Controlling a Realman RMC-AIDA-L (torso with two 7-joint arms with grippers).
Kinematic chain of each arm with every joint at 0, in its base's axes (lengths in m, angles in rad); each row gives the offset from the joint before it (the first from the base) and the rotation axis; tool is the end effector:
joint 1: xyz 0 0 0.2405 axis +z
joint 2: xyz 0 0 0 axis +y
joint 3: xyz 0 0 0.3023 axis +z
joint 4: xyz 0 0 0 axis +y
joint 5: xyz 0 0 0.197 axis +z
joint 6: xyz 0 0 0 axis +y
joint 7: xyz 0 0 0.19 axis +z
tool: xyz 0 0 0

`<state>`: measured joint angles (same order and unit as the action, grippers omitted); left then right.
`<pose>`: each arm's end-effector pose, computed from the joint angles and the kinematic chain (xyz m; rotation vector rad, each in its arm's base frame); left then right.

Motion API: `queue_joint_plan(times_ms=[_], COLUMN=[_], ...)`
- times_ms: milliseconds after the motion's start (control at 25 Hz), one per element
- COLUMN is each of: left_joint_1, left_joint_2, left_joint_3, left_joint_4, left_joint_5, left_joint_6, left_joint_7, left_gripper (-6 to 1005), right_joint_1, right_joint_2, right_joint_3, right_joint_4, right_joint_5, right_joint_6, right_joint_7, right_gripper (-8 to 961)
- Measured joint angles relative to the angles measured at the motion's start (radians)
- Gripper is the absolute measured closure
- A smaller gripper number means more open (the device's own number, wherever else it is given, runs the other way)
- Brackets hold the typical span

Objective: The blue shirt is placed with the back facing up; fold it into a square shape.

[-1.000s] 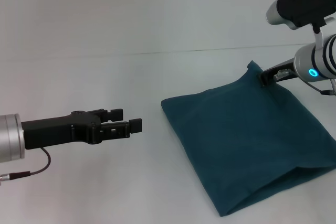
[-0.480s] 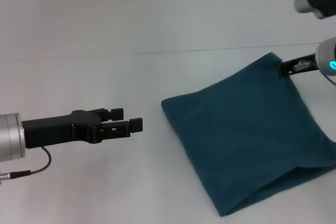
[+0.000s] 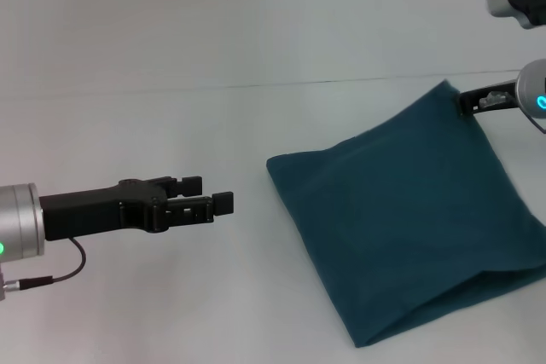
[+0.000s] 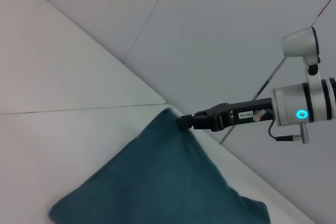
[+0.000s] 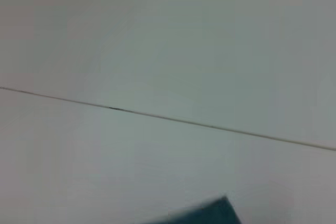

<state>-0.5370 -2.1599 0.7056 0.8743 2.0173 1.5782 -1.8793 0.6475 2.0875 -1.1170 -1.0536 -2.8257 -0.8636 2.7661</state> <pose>-0.2339 0.3646 -0.0629 -2.6508 -1.0868 -0.7854 0.2967 0.4864 -0.0008 -1.9064 1.0642 -0.0590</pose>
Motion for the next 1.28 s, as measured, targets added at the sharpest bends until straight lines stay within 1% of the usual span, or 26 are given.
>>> queue_joint_plan(times_ms=[120, 280, 360, 440, 480, 560, 640, 680, 720, 760, 800, 960, 1040, 1160, 1280], left_joint_1=[0.000, 0.001, 0.001, 0.001, 0.001, 0.001, 0.001, 0.001, 0.001, 0.000, 0.000, 0.000, 0.000, -0.001, -0.005], left_joint_2=[0.000, 0.000, 0.000, 0.000, 0.000, 0.000, 0.000, 0.000, 0.000, -0.001, -0.001, -0.002, -0.001, -0.002, -0.002], left_joint_3=[0.000, 0.000, -0.001, -0.002, -0.002, -0.001, 0.000, 0.000, 0.000, 0.000, 0.000, -0.001, -0.001, 0.000, 0.000], left_joint_4=[0.000, -0.001, -0.006, -0.010, -0.010, -0.011, -0.011, -0.011, -0.011, -0.012, -0.013, -0.020, -0.021, -0.021, -0.022], left_joint_5=[-0.001, -0.003, -0.004, -0.005, -0.006, -0.006, -0.006, -0.006, -0.006, -0.006, -0.006, -0.006, -0.006, -0.006, -0.006], left_joint_6=[0.000, -0.001, -0.003, -0.005, -0.007, -0.013, -0.014, -0.015, -0.015, -0.015, -0.015, -0.016, -0.023, -0.028, -0.029], left_joint_7=[0.000, 0.001, 0.005, 0.008, 0.009, 0.009, 0.009, 0.009, 0.009, 0.010, 0.012, 0.020, 0.020, 0.020, 0.020], left_gripper=[125, 125, 125, 125, 125, 125, 125, 125, 125, 125, 125, 125, 125, 125, 125], right_joint_1=[0.010, 0.016, 0.012, -0.014, -0.014, -0.029, -0.032, -0.033, -0.036, -0.036, -0.036, -0.021, -0.019, -0.025, -0.035], right_joint_2=[0.000, -0.001, 0.001, 0.005, 0.005, 0.006, 0.006, 0.007, 0.008, 0.008, 0.008, 0.004, 0.004, 0.004, 0.005], right_joint_3=[0.008, 0.043, 0.052, 0.030, 0.030, -0.007, -0.018, -0.029, -0.044, -0.044, -0.050, -0.050, -0.045, -0.046, -0.041], right_joint_4=[0.019, 0.026, 0.012, -0.036, -0.036, -0.051, -0.044, -0.034, 0.004, 0.004, 0.036, 0.154, 0.188, 0.201, 0.169], right_joint_5=[-0.013, -0.049, -0.043, 0.010, 0.010, 0.090, 0.112, 0.132, 0.159, 0.159, 0.171, 0.191, 0.193, 0.193, 0.193], right_joint_6=[0.016, 0.020, 0.015, 0.002, 0.002, -0.013, -0.014, -0.013, 0.007, 0.007, 0.025, 0.080, 0.097, 0.115, 0.108], right_joint_7=[0.003, 0.014, 0.011, -0.019, -0.019, -0.060, -0.074, -0.086, -0.108, -0.108, -0.119, -0.141, -0.152, -0.156, -0.157], right_gripper=[903, 893, 774, 656, 622, 554, 485, 451, 417, 308, 199, 116, 74, 75, 76])
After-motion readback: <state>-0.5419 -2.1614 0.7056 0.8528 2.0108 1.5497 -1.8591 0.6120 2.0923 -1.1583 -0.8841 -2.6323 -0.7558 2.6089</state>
